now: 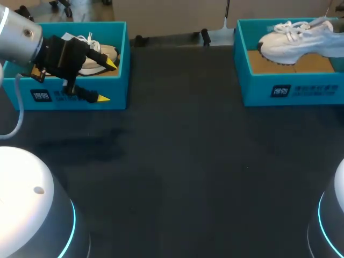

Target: Take the shoe out of the shoebox, open the shoe tongue, remove and reinsert the insole, then place the shoe into the shoebox

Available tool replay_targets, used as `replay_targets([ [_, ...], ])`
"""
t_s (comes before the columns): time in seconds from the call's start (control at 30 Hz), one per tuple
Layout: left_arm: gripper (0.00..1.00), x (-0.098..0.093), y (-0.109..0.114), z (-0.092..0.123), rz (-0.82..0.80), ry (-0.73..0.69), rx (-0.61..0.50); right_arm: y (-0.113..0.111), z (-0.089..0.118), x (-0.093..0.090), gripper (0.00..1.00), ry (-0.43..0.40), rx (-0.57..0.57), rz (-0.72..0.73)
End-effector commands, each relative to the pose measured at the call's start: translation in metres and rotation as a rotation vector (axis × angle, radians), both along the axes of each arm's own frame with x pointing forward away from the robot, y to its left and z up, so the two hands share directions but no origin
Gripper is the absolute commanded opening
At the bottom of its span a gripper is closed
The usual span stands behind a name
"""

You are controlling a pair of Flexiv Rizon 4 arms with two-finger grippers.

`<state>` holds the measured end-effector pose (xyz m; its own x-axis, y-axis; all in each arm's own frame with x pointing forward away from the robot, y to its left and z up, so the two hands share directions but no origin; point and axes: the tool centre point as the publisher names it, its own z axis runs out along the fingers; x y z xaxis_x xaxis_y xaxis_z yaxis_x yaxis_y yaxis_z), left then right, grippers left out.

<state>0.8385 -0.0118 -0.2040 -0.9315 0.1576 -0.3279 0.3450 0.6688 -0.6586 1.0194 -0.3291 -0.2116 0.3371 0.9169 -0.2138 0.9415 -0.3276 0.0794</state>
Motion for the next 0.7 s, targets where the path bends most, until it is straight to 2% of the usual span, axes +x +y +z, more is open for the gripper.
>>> replay_targets([
  [0.03, 1.00, 0.000, 0.000, 0.000, -0.001, 0.001, 0.004, 0.001, -0.006, 0.006, 0.00, 0.011, -0.003, -0.032],
  [0.37, 1.00, 0.000, 0.000, 0.000, -0.001, 0.001, 0.004, -0.006, -0.023, 0.013, 0.00, -0.022, -0.004, -0.158],
  [0.7, 1.00, 0.000, 0.000, 0.000, -0.001, 0.001, 0.004, -0.011, -0.051, 0.018, 0.00, -0.034, -0.029, -0.115],
])
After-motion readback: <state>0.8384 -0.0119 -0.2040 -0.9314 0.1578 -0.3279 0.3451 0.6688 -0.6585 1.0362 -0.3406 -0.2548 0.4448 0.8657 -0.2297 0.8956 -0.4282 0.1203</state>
